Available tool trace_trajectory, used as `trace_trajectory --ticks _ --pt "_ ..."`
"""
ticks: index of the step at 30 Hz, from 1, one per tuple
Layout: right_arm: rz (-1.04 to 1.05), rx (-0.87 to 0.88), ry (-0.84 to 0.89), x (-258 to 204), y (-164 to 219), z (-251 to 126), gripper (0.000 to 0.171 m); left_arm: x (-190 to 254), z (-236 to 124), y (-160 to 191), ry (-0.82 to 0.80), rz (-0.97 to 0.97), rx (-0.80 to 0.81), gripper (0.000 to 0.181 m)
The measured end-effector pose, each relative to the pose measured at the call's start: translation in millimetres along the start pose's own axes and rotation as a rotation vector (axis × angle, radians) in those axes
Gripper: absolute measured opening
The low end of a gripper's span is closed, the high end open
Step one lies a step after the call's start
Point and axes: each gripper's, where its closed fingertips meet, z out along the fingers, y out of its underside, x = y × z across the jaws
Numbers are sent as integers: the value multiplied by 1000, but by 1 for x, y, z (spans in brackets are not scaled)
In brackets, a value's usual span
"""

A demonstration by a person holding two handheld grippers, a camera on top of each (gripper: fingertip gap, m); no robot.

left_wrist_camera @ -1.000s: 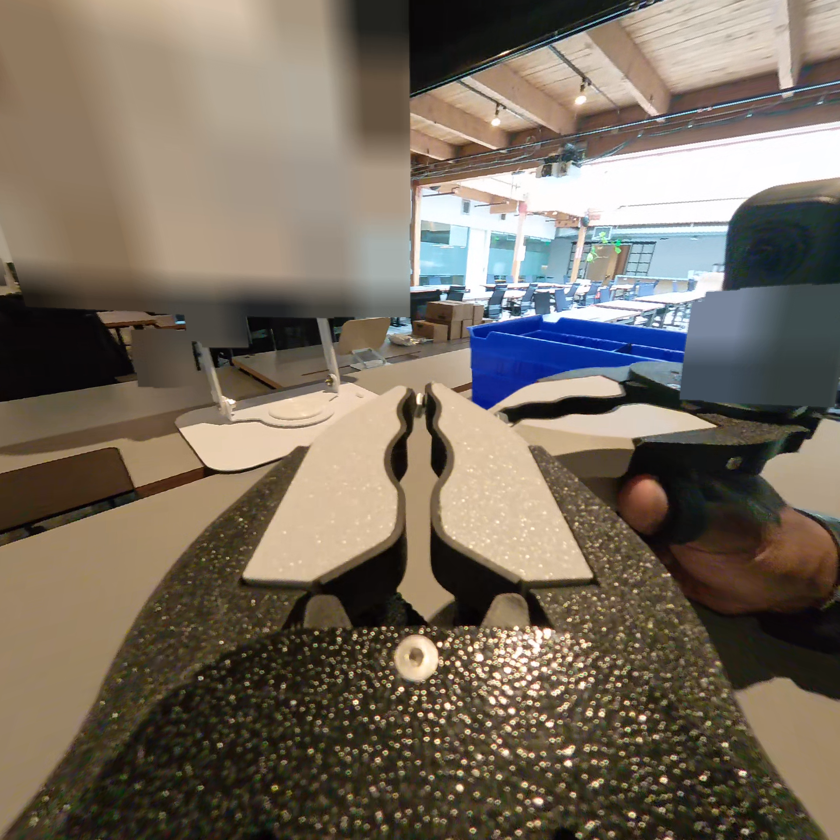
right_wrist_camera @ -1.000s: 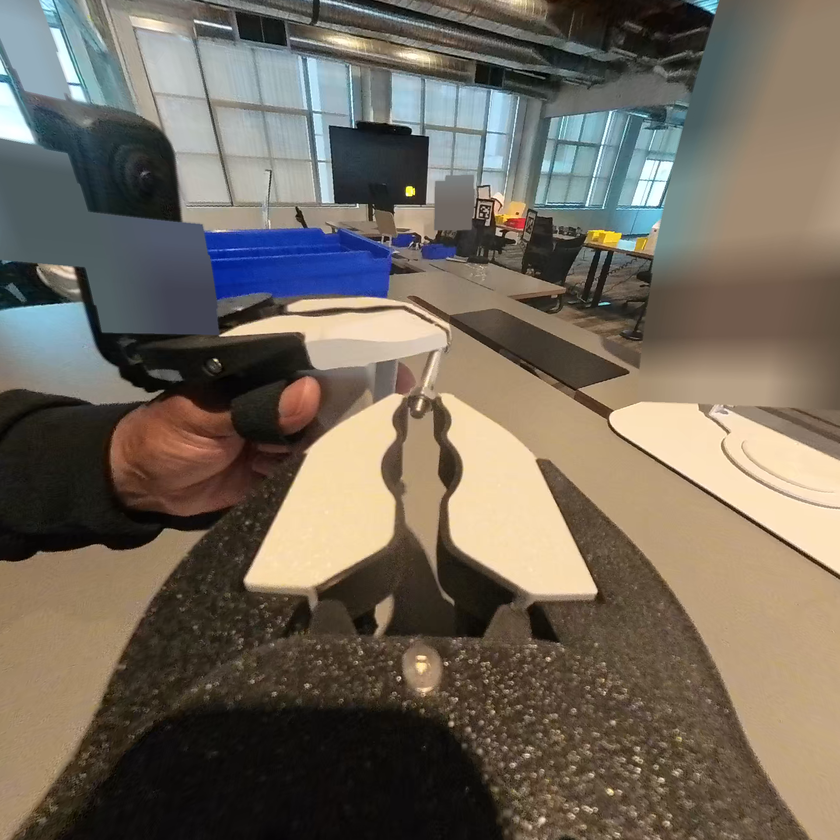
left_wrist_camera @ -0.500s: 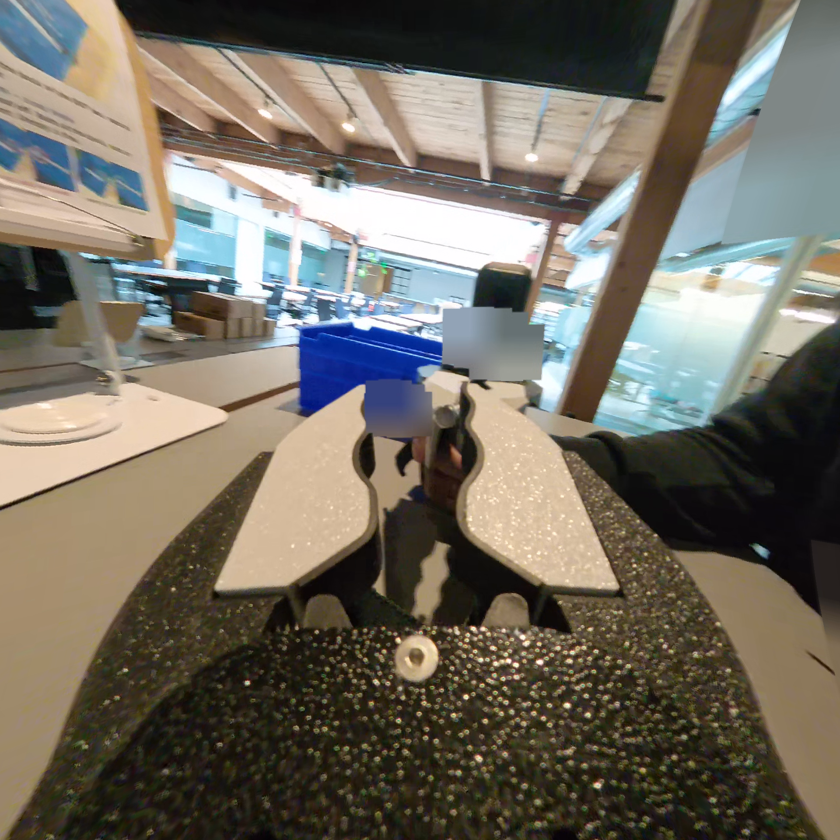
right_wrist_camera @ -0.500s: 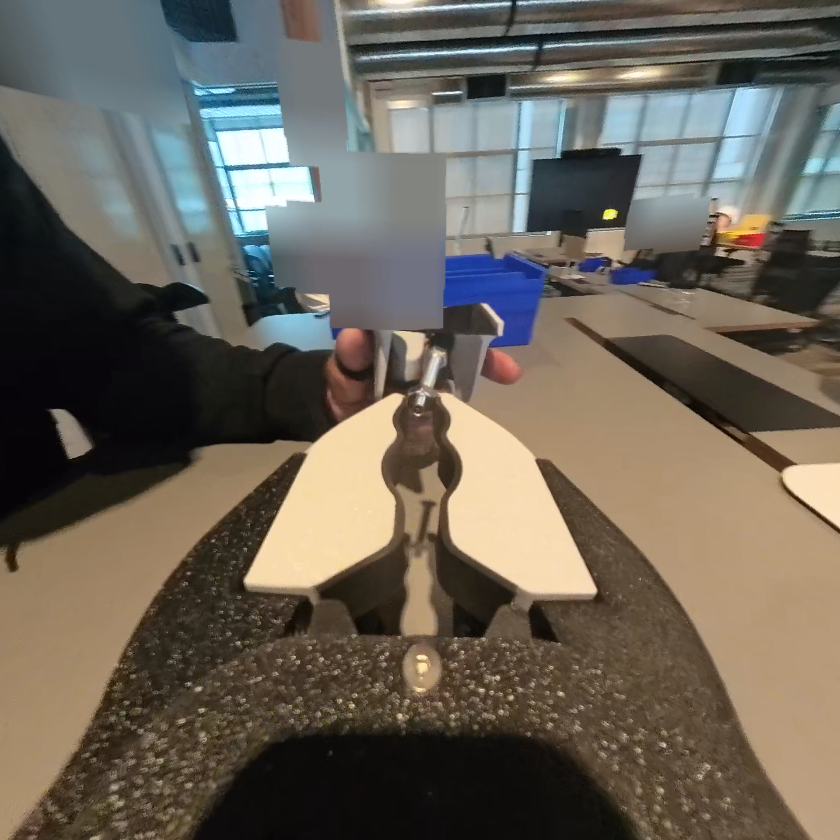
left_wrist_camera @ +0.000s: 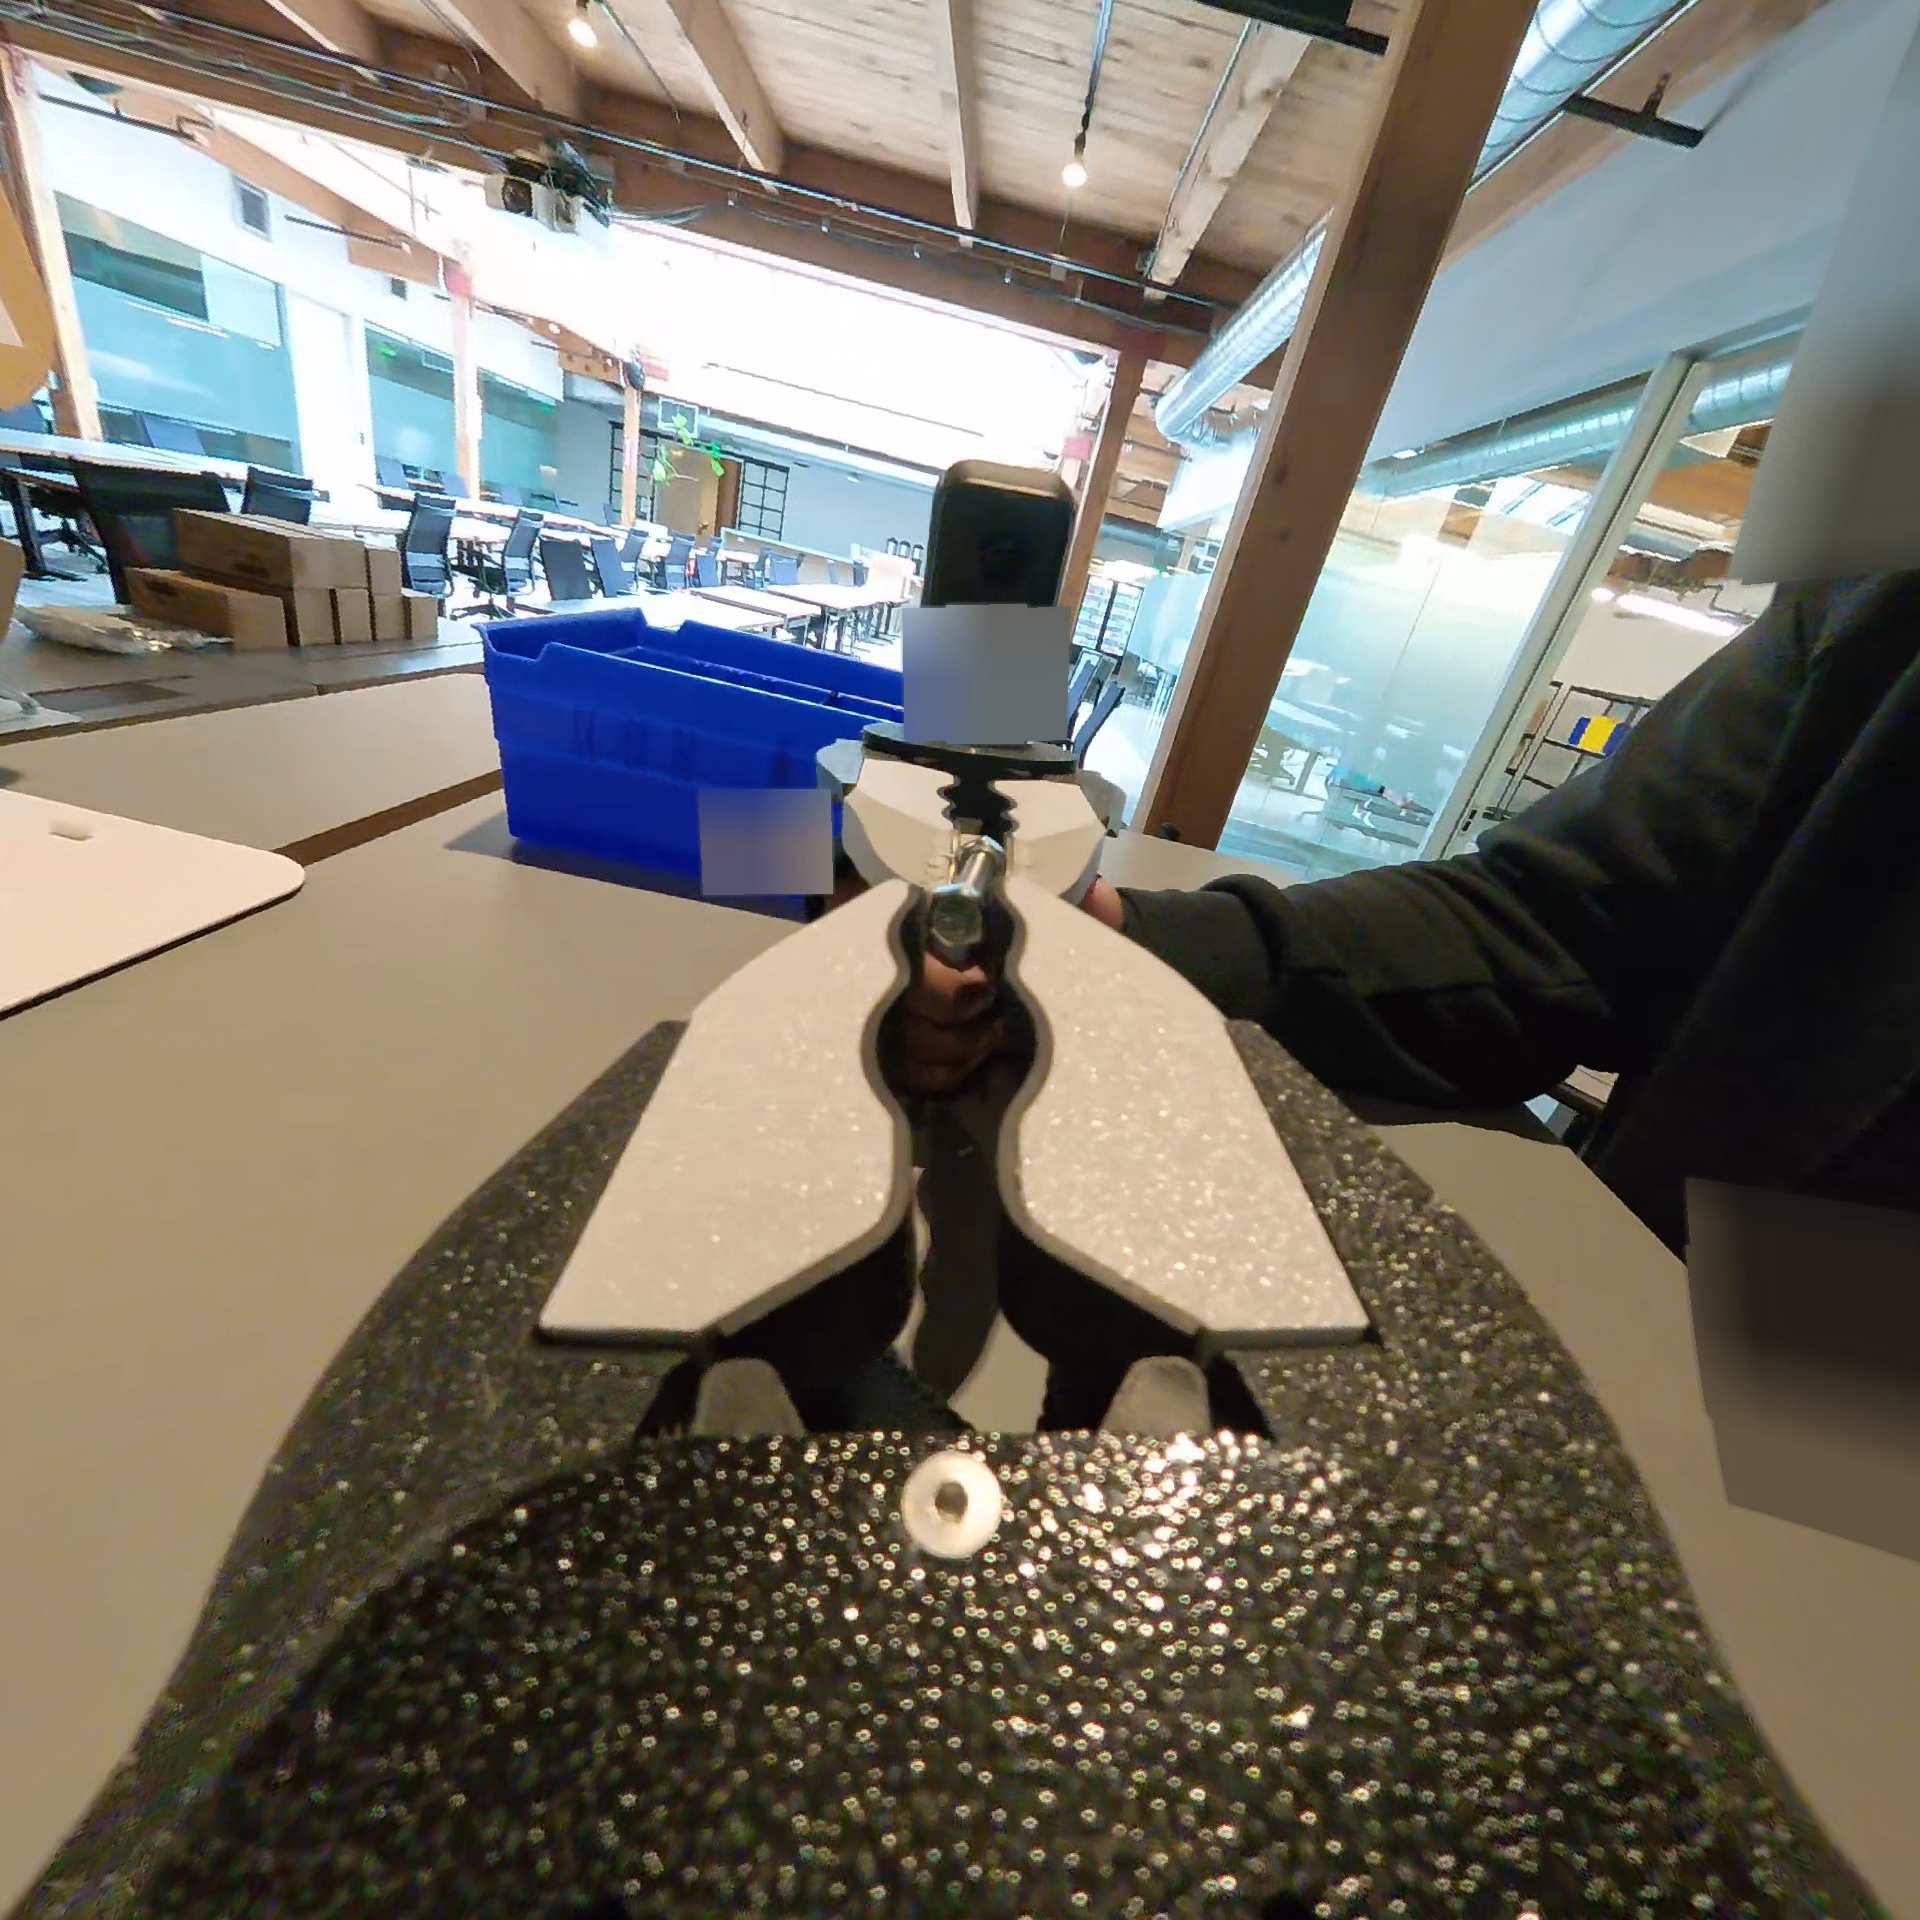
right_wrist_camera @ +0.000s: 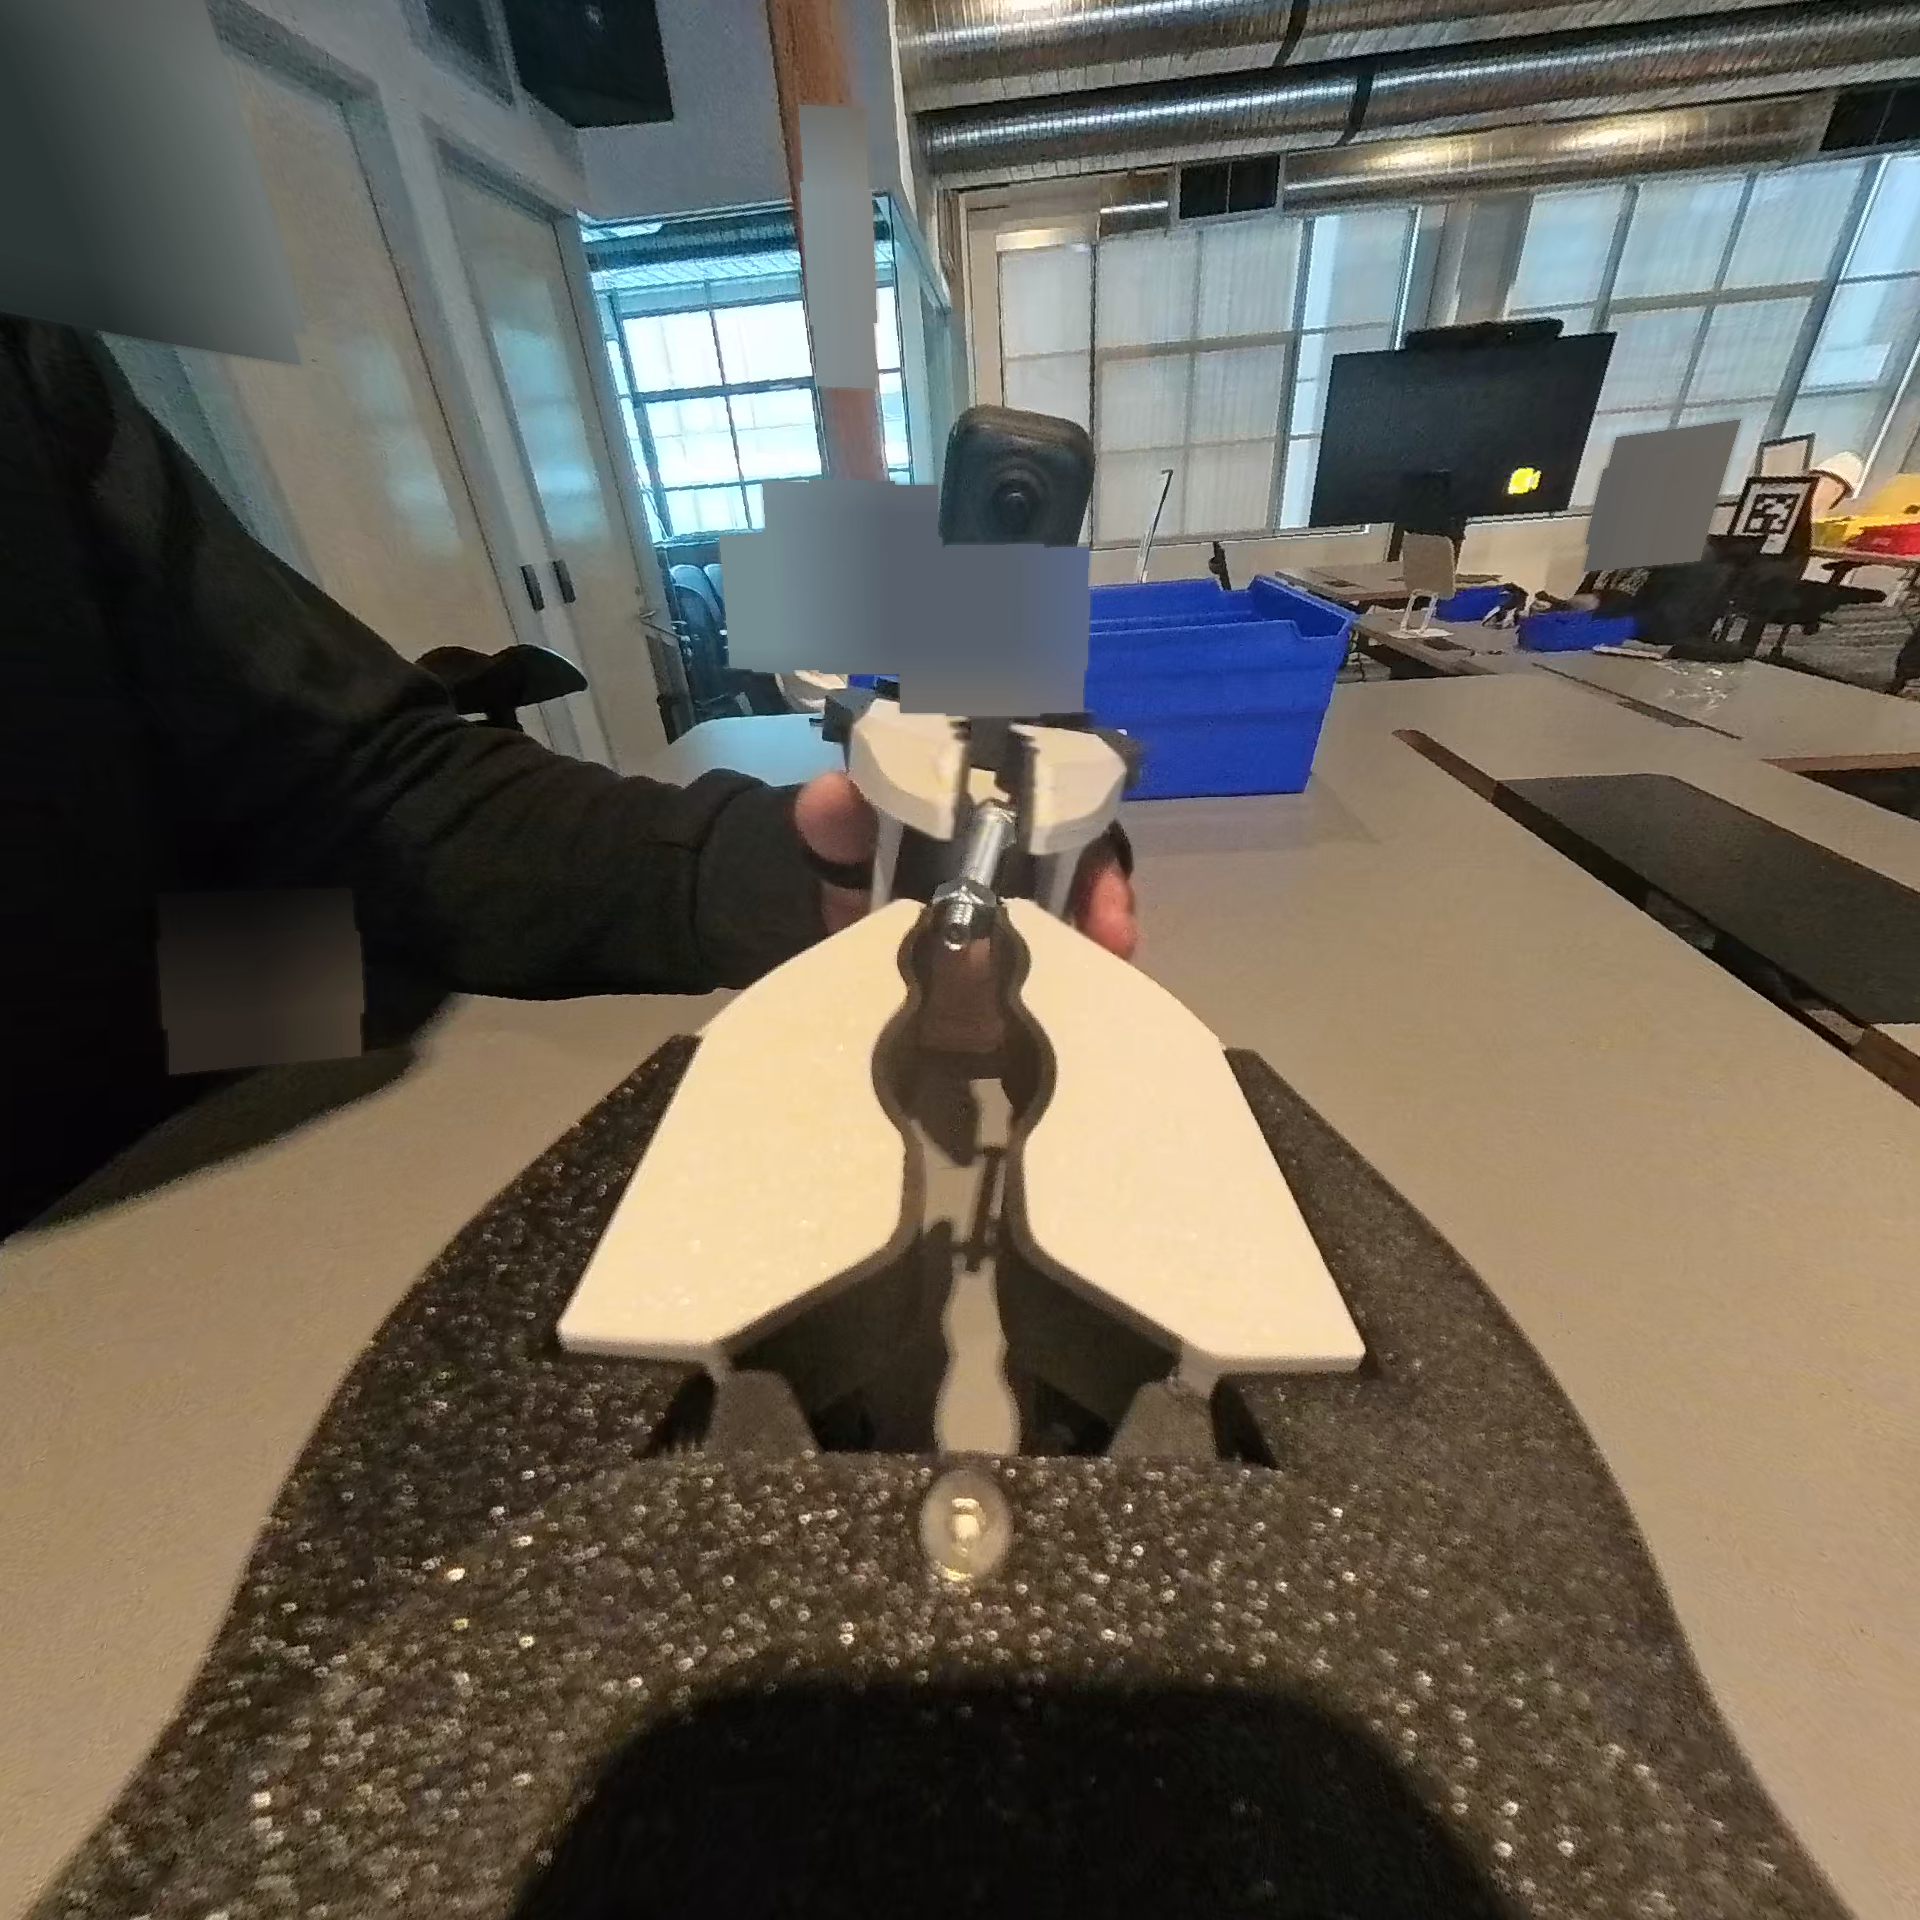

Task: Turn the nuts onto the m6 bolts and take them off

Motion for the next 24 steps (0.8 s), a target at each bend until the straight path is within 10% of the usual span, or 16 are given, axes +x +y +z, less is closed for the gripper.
trace_trajectory --ticks 14,24 --pt "143 1 40 19 2 -1 33 -10 -3 -8 -148 313 38 10" --pt "-68 -5 133 18 0 -1 10 -12 -1 0 -90 115 -23 10"
